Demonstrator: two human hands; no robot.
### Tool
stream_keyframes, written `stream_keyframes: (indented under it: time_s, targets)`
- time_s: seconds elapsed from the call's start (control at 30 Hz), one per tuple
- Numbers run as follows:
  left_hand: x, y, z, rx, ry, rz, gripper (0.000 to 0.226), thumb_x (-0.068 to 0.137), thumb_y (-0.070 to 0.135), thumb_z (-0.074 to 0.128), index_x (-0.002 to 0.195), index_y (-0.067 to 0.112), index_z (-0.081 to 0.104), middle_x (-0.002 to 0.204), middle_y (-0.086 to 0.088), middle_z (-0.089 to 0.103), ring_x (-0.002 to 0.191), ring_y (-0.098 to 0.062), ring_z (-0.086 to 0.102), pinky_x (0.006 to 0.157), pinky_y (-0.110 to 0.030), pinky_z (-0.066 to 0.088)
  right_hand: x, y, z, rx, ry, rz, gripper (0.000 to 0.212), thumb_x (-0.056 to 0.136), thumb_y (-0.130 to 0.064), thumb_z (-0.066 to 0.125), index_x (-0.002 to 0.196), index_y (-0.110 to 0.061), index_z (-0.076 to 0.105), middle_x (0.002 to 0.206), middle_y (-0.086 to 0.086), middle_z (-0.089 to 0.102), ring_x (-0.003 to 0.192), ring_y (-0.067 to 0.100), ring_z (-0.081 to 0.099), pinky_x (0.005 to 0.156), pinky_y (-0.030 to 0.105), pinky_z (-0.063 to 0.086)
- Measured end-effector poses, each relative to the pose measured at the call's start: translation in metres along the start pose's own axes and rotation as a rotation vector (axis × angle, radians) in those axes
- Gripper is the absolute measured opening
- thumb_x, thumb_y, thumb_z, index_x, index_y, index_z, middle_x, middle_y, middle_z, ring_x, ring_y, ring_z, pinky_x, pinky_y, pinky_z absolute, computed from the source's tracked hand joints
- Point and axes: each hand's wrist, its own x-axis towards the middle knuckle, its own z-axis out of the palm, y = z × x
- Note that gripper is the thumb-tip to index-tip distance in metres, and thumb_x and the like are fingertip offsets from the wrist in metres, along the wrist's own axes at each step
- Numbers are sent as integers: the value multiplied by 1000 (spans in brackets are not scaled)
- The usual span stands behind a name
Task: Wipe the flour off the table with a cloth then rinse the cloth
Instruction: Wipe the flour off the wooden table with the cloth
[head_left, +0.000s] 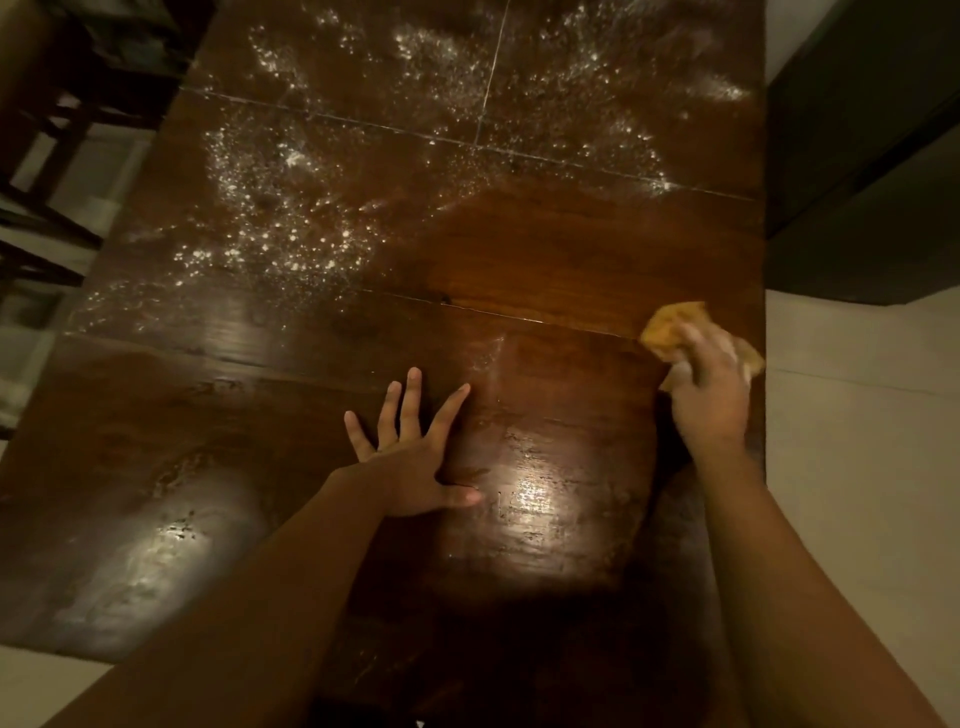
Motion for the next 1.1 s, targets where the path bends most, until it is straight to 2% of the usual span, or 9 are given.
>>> stream_keyframes:
  time_s: [0.1,0.17,0.27,0.33,0.5,0.77,0.97,1.03,1.1]
  targets:
    - [0,0,0,5,1,0,116,66,80,59,125,60,-39,132,-3,-60,126,-30,-48,98,-73,-18,-11,-30,25,-89,150,217,48,96,-11,52,143,-23,50,159,6,36,150,31,23,121,60,11]
    - [0,0,0,9,4,-4,116,64,82,57,125,60,-39,133,-3,-59,128,-29,-47,99,-73,-16,-19,-60,45,-129,23,-85,50,92,-8,56,139,-22,51,155,8,40,146,34,29,118,62,18]
    - [0,2,3,16,23,-26,118,62,84,56,126,58,-39,135,-2,-57,131,-27,-44,100,-73,-14,-20,-82,57,-122,-520,-804,48,94,-12,57,138,-30,55,155,-1,42,149,26,27,122,57,7]
    - [1,3,4,25,35,-44,121,62,84,55,129,53,-40,137,-1,-56,133,-27,-42,101,-72,-13,9,-82,51,-146,-656,-947,42,98,-18,55,136,-36,58,156,-7,41,149,18,26,123,47,3]
    - [2,1,4,21,35,-58,130,61,85,56,132,42,-44,138,-1,-55,134,-27,-41,101,-70,-16,21,-101,69,-47,-95,-153,49,97,-14,51,143,-30,51,157,3,40,150,27,25,122,55,6]
    - [1,5,11,-30,134,-89,145,61,62,75,135,27,-45,143,2,-50,135,-22,-41,102,-66,-22,-60,-100,68,-57,-597,-884,32,100,-23,54,128,-34,64,151,-10,49,149,17,28,121,45,6]
    - [-3,2,9,-42,110,-40,143,64,51,79,136,30,-43,140,0,-53,132,-24,-44,102,-67,-23,-91,-45,39,-59,-54,-102,37,99,-22,54,135,-30,59,153,1,46,148,25,30,121,52,13]
    - [-4,-3,12,-42,147,0,141,64,52,79,140,30,-37,143,2,-49,135,-23,-41,101,-64,-23,-127,-55,54,-194,-12,-194,41,99,-24,51,141,-27,51,153,7,44,145,35,32,116,60,21]
    - [-6,-13,15,-67,194,61,136,65,53,78,144,31,-31,149,6,-42,138,-20,-35,104,-60,-22,-159,-57,61,-203,-266,-559,41,99,-24,48,140,-29,50,154,5,43,144,36,32,113,62,22]
